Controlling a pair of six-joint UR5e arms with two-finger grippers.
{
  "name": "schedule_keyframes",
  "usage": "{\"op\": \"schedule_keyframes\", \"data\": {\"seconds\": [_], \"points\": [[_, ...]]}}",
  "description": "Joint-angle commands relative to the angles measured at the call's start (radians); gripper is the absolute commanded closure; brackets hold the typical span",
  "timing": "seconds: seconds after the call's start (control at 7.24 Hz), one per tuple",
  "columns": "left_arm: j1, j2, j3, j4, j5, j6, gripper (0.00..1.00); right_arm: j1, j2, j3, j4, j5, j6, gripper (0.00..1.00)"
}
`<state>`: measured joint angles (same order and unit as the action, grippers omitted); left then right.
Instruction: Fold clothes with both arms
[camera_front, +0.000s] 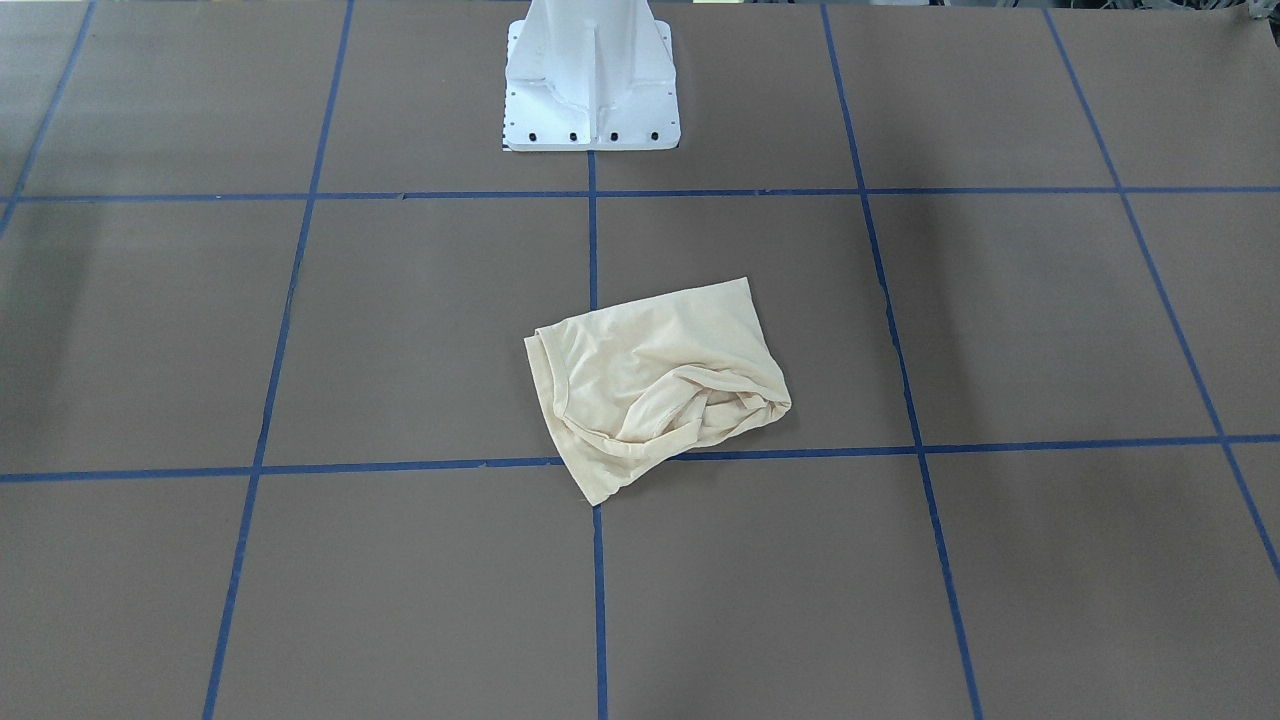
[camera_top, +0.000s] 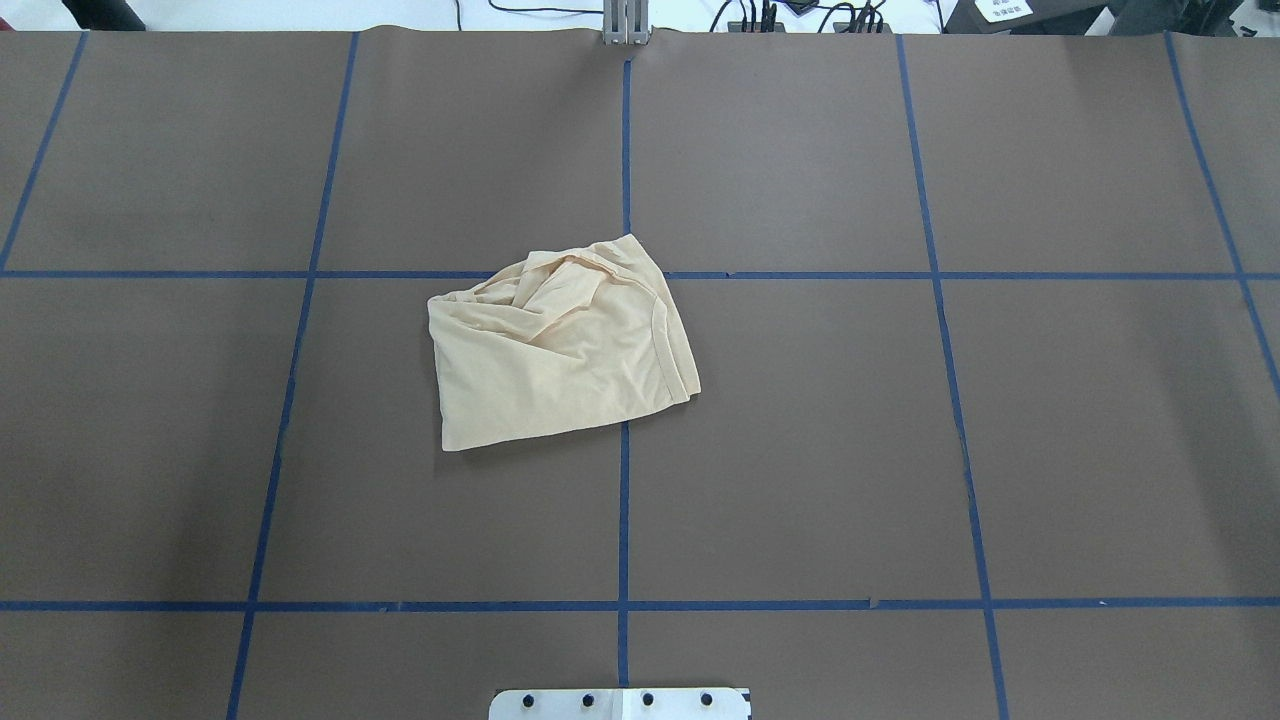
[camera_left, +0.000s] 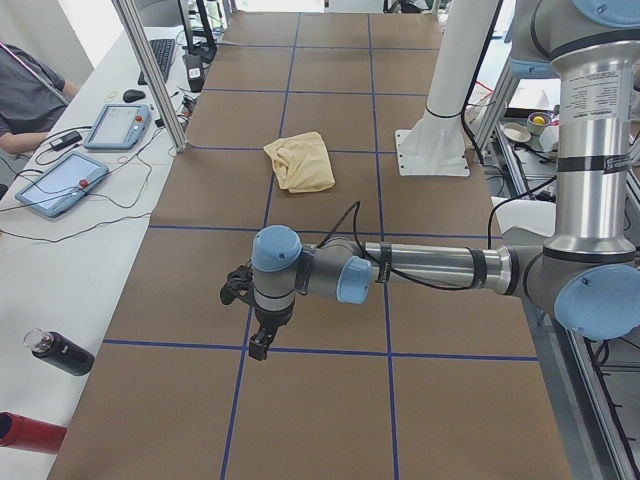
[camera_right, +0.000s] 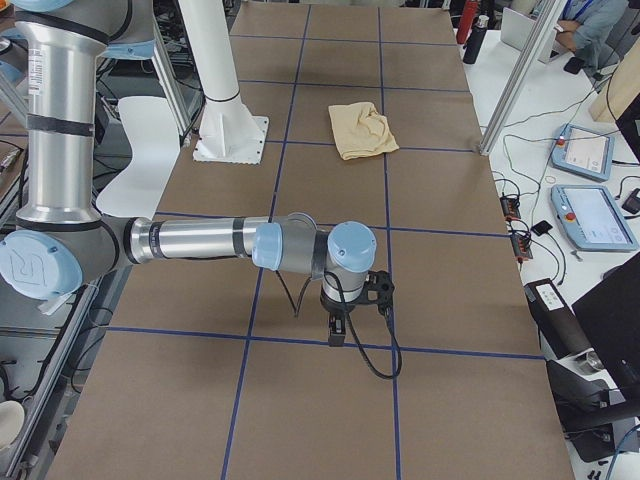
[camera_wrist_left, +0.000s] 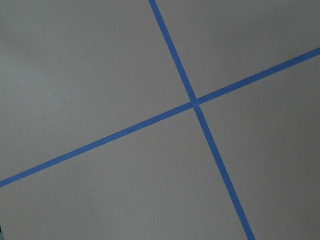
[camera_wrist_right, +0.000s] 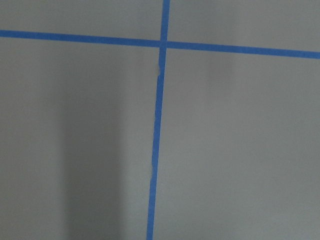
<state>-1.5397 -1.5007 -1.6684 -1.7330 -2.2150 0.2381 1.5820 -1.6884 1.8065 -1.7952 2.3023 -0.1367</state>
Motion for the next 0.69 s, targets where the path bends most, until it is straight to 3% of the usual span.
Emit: {"op": "schedule_keyframes", "data": {"seconds": [0.0, 0.55], "points": [[0.001, -0.001, 0.001, 0.000, -0.002, 0.000, 0.00, -0.001, -0.013, 0.042, -0.043, -0.011, 0.000, 0.00], [0.001, 0.000, 0.003, -0.002, -0.005, 0.000, 0.00, -0.001, -0.016, 0.031, 0.019, 0.011, 0.008, 0.00]]}}
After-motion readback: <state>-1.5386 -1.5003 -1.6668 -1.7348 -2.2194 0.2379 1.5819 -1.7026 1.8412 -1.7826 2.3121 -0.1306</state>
